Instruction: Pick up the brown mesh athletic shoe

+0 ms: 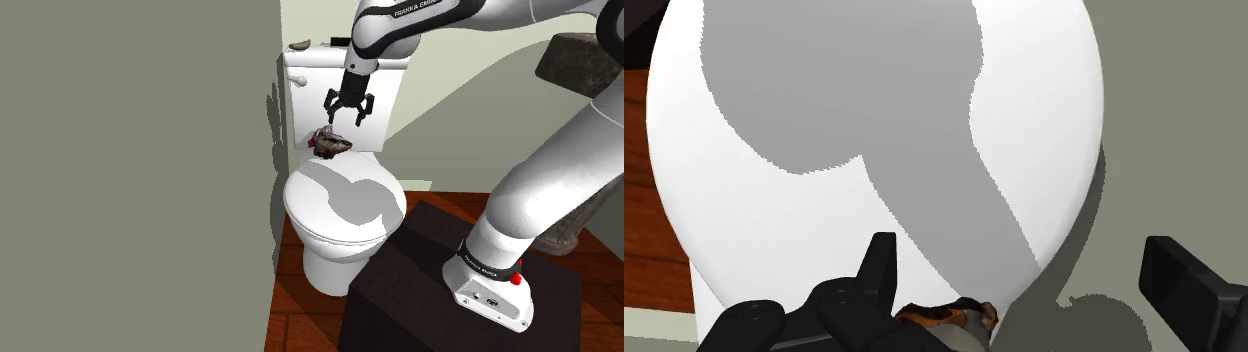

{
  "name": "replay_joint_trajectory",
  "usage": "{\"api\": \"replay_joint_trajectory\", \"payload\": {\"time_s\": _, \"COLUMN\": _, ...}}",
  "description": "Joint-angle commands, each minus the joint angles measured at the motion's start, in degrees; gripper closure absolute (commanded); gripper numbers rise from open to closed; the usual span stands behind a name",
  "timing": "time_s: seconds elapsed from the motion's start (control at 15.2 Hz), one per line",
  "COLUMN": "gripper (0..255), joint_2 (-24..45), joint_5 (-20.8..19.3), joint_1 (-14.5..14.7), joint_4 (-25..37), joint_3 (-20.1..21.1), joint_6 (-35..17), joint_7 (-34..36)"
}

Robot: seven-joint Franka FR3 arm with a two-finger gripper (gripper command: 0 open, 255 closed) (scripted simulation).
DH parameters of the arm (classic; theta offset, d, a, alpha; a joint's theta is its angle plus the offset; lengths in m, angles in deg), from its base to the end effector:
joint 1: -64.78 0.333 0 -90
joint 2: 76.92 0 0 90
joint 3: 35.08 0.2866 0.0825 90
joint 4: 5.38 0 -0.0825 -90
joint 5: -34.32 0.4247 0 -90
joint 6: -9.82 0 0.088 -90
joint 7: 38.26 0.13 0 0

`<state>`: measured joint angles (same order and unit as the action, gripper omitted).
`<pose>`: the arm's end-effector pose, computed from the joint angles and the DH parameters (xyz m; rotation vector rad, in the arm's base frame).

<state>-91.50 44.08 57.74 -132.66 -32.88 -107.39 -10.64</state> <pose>0.5289 -0.0318 0.4215 -2.8321 0.9377 -0.0727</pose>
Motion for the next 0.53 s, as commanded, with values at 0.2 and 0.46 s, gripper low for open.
{"api": "replay_joint_trajectory", "payload": {"time_s": 0.2, "gripper": 0, "joint_2": 10.28, "joint_5": 2.10, "joint_1": -1.43, "joint_4": 5.15, "joint_3": -0.58, "joint_6": -6.31, "joint_7": 6.70}}
{"api": "replay_joint_trajectory", "payload": {"time_s": 0.46, "gripper": 0, "joint_2": 17.83, "joint_5": 4.03, "joint_1": -2.43, "joint_4": 9.55, "joint_3": -1.50, "joint_6": -10.33, "joint_7": 11.40}}
